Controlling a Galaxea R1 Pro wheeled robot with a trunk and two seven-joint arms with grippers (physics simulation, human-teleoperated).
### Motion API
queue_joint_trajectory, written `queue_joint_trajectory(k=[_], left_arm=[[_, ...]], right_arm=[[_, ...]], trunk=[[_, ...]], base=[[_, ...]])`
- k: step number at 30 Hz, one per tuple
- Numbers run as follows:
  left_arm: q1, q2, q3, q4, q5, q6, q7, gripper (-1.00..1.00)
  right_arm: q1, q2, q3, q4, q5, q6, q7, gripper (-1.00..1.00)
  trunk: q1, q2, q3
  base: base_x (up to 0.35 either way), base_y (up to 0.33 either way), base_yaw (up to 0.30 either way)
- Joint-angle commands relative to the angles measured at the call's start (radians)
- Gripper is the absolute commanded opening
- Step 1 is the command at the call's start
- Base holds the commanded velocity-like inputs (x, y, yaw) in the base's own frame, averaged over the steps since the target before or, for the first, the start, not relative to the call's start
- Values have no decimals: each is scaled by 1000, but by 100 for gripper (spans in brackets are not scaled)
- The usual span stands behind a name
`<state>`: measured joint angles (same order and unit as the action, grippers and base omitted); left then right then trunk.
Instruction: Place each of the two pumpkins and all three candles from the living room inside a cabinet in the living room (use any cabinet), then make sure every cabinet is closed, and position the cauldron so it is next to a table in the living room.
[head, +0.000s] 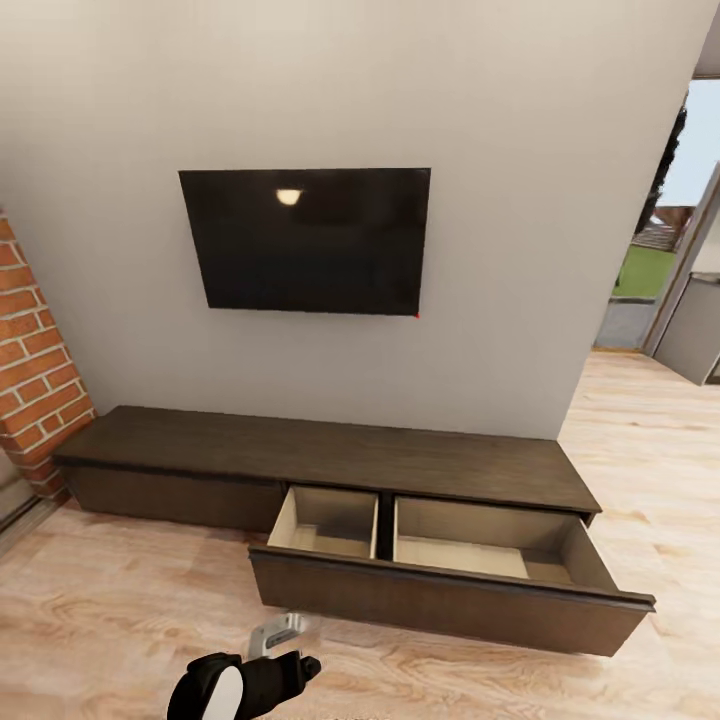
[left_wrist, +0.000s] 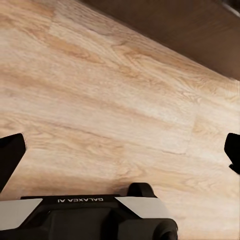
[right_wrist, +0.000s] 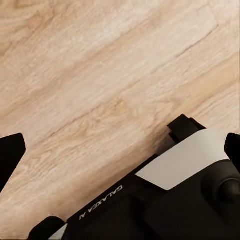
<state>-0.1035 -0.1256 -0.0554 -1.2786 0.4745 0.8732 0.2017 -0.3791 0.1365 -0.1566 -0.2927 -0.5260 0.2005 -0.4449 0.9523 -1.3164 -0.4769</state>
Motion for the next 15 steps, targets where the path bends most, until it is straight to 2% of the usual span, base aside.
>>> queue_joint_trajectory(k=[1, 7, 15], left_arm=[[-1, 0, -1, -1, 10, 3, 9, 100], [-1, 0, -1, -1, 10, 3, 8, 100], [-1, 0, -1, -1, 10, 4, 8, 100]], right_arm=[[0, 5, -2, -3, -4, 5, -5, 100], [0, 32, -1, -3, -5, 5, -5, 100], [0, 34, -1, -3, -5, 5, -5, 100]], trunk=[[0, -1, -1], [0, -1, -1], [0, -1, -1]], base=[[-74, 0, 295], [-73, 0, 298], [-32, 0, 300]])
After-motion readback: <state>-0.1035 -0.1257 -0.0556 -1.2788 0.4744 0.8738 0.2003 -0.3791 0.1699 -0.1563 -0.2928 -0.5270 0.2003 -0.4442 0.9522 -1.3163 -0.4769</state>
